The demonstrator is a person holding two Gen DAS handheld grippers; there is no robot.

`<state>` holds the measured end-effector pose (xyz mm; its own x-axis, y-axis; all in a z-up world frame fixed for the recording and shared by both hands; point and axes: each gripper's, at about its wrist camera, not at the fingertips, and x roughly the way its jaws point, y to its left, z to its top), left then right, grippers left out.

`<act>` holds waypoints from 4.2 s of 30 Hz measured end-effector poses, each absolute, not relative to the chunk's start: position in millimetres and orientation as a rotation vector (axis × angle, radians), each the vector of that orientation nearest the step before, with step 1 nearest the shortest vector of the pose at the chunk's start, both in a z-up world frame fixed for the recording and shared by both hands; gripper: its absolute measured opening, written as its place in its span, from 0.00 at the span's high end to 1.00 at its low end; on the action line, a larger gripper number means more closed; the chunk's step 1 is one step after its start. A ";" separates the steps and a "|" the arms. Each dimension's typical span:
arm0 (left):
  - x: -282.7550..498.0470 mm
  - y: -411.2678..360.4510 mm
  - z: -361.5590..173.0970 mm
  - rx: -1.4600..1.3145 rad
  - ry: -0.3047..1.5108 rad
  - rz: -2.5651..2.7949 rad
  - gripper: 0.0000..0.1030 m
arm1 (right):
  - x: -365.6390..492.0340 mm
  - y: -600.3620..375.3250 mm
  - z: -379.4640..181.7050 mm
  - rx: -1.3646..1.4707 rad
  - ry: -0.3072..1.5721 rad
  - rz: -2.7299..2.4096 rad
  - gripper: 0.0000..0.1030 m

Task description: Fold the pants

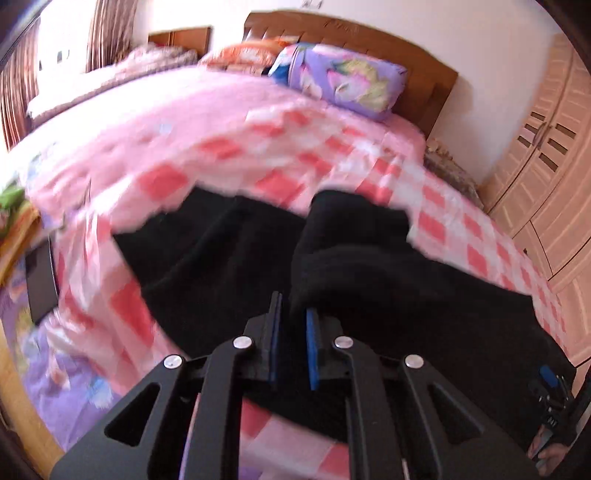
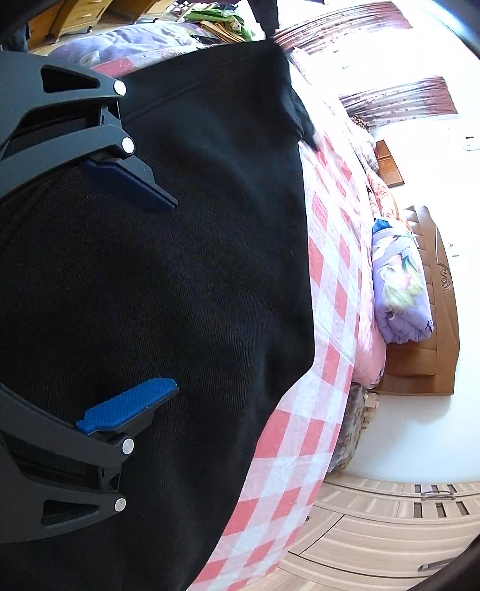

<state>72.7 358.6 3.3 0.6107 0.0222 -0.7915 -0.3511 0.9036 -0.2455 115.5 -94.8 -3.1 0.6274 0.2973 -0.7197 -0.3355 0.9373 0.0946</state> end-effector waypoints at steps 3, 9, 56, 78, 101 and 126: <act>50.1 373.3 -50.4 -0.492 0.874 0.221 0.79 | 115.8 -92.2 -3.2 -0.064 0.828 0.378 0.15; 44.5 355.6 -26.6 -0.425 0.757 0.224 0.26 | 84.0 -79.3 8.8 -0.119 0.760 0.504 0.15; 9.2 315.4 0.5 -0.010 0.620 0.363 0.12 | 29.2 22.9 23.4 -0.259 0.698 0.876 0.24; 44.8 461.3 -22.6 -0.961 0.517 -0.121 0.80 | 50.0 -10.3 12.1 -0.104 0.760 0.767 0.24; 15.9 498.8 -58.7 -0.993 0.612 0.175 0.24 | 56.0 17.3 -3.3 -0.242 0.848 0.755 0.18; 237.1 -42.2 -44.6 0.294 0.890 -0.392 0.01 | 120.8 -250.4 -11.9 -0.144 1.054 0.219 0.11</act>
<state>237.1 -42.2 -44.6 0.5666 -0.2082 -0.7972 0.4478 0.8900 0.0858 120.8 -250.4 -11.9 0.4757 0.1102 -0.8727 -0.2472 0.9689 -0.0123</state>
